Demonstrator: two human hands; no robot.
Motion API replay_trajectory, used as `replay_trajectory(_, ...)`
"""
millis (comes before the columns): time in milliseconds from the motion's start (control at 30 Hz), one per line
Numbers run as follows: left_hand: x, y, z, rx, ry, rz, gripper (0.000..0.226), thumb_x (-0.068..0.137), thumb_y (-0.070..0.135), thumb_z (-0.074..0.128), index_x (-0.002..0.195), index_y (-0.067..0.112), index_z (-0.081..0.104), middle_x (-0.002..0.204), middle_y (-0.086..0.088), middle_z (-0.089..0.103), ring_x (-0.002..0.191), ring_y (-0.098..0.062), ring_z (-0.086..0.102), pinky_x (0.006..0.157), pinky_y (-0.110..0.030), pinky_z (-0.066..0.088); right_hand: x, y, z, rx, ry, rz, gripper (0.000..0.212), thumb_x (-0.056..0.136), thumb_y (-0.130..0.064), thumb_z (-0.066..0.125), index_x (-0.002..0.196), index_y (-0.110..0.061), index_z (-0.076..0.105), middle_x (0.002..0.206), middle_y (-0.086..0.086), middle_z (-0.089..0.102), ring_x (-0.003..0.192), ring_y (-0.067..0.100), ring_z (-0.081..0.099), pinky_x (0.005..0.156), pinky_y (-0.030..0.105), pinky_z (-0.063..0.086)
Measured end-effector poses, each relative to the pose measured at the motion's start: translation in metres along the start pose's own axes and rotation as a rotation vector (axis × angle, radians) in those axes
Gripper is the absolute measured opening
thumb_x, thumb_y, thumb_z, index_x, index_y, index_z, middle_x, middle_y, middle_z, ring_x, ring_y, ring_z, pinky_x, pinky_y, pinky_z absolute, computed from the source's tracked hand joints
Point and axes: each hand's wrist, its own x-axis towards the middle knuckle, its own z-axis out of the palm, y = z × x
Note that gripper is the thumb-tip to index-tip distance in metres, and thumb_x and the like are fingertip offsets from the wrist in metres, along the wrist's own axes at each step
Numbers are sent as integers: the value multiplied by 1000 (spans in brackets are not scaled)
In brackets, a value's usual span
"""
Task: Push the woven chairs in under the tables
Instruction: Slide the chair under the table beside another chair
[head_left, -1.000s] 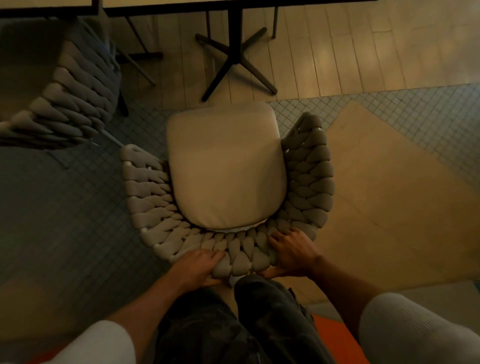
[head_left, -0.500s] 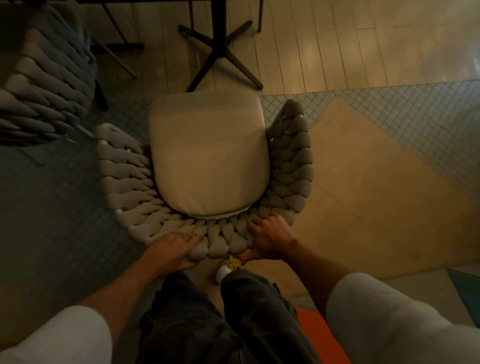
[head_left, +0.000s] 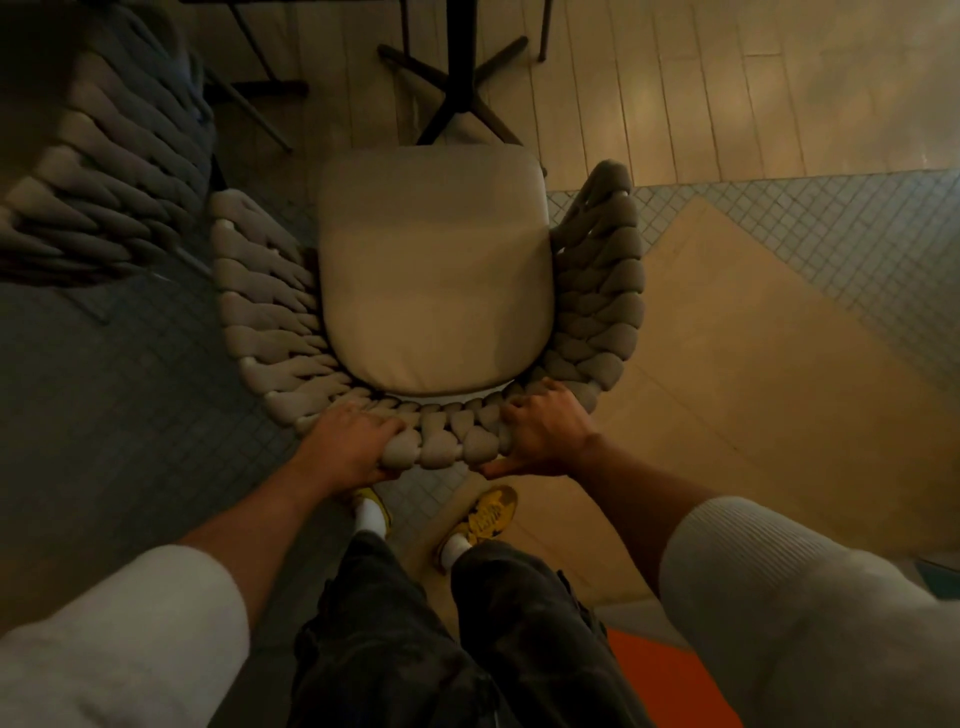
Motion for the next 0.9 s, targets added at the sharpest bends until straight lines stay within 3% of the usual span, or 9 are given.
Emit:
replay_trajectory(100, 6, -4, -10, 13, -37, -111, 65, 64, 58, 69, 126, 41, 59, 109, 7, 72, 99, -20, 66, 81, -33, 48, 7, 3, -4, 7, 13, 5, 99, 61, -108, 26, 94, -24, 68, 90, -3, 71, 78, 24, 65, 93, 43, 42)
replay_trajectory(233, 11, -10, -12, 19, -73, -156, 70, 61, 58, 67, 129, 43, 58, 108, 7, 73, 97, -20, 67, 79, -33, 52, 13, 4, -7, -1, 16, 6, 101, 61, -108, 22, 92, -24, 67, 89, -2, 71, 79, 25, 66, 95, 45, 42)
replay_trajectory(467, 21, -20, -25, 29, -74, -148, 76, 68, 64, 64, 140, 45, 51, 129, 8, 68, 114, -19, 65, 88, -34, 52, 28, 10, -11, -5, -11, 3, 101, 63, -108, 25, 100, -23, 65, 94, -2, 70, 83, 27, 67, 100, 48, 39)
replay_trajectory(733, 35, -40, -40, 21, -82, -131, 74, 71, 53, 64, 143, 42, 49, 132, 6, 66, 116, -21, 64, 90, -33, 50, 50, 22, -17, -7, 5, 3, 98, 63, -108, 27, 99, -25, 66, 94, -4, 69, 82, 26, 66, 99, 44, 42)
replay_trajectory(900, 54, -61, -52, 17, -60, -75, 73, 69, 51, 62, 140, 40, 51, 134, 7, 65, 114, -23, 65, 91, -35, 52, 72, 38, -25, -13, 2, -5, 102, 63, -109, 25, 101, -24, 66, 96, -2, 69, 86, 27, 67, 101, 49, 40)
